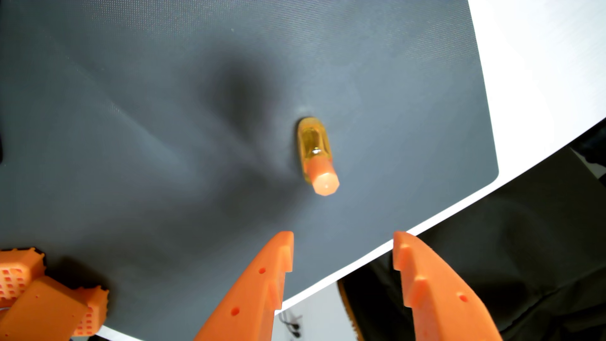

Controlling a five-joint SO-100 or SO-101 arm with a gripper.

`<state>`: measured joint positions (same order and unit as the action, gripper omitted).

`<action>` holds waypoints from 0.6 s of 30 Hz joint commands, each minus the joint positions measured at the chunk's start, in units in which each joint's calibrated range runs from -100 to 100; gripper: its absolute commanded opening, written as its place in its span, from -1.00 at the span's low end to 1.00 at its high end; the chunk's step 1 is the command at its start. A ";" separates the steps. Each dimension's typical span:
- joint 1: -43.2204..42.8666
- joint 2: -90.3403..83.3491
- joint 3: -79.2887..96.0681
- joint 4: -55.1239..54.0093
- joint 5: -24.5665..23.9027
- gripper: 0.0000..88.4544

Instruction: Grab the eyedrops

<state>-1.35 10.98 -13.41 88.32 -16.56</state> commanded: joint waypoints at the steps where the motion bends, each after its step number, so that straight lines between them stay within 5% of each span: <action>1: -0.73 -0.15 -1.76 0.35 -0.01 -0.55; 18: -0.40 6.56 0.94 -3.72 -0.17 -0.54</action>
<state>-1.95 17.51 -12.60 85.09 -16.56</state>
